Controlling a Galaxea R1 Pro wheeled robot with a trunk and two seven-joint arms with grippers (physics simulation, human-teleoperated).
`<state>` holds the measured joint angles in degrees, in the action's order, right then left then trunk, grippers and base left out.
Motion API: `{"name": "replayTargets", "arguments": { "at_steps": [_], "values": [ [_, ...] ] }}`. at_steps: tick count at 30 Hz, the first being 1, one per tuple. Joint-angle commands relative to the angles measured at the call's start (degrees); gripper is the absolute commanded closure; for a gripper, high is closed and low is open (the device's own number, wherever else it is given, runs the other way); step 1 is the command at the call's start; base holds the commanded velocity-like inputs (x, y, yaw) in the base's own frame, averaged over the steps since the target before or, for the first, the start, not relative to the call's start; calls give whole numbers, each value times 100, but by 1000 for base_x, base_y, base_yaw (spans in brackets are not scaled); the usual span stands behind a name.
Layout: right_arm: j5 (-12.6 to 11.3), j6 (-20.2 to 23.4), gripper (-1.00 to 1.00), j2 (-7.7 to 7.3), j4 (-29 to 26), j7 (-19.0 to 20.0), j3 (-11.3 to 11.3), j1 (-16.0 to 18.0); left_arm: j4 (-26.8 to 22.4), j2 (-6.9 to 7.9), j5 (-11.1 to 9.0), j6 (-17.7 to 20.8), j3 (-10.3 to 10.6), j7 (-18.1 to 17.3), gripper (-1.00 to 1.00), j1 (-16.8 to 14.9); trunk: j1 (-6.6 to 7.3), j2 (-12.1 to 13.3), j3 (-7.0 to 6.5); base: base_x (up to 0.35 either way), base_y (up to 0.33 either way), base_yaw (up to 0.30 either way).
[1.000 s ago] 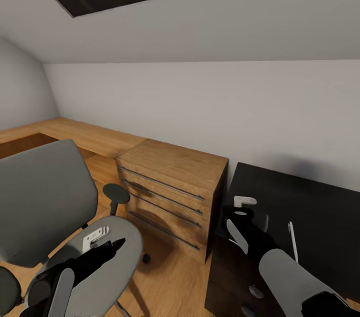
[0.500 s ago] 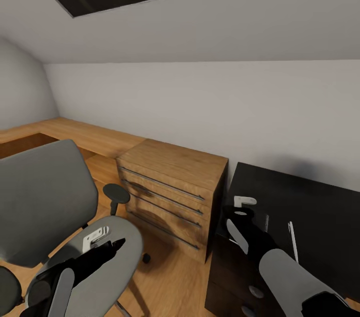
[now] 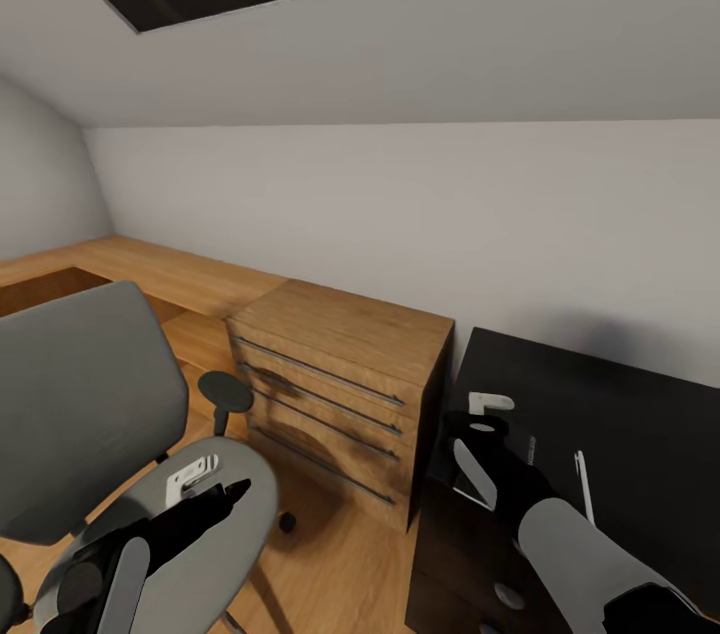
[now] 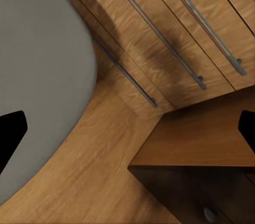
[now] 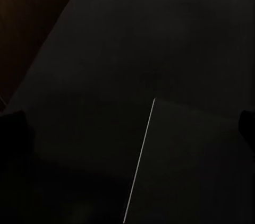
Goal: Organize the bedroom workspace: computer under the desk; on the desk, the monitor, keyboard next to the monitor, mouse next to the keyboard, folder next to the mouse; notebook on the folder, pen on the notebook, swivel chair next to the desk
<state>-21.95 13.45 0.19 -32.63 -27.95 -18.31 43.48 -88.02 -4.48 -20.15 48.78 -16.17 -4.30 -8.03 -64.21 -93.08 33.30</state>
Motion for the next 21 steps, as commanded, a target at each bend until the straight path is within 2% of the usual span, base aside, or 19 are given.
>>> {"name": "replayTargets", "arguments": {
  "at_steps": [1, 11, 21],
  "values": [
    [-46, 56, -100, -8, 51, -51, -28, 2, -3, -5, 25, 34, -18, -45, -100, -5, -1, -2, 7, 21, -18, 0],
    [-46, -147, -100, -20, 36, -73, -18, 2, 11, -8, 28, 23, -18, -42, -100, -5, -1, -2, 7, 7, -6, 0],
    [-46, -376, -100, -63, 22, -71, 312, 2, 36, -9, 30, 18, -18, -36, -100, -5, -1, -2, 7, 0, 0, 0]
  ]
}}
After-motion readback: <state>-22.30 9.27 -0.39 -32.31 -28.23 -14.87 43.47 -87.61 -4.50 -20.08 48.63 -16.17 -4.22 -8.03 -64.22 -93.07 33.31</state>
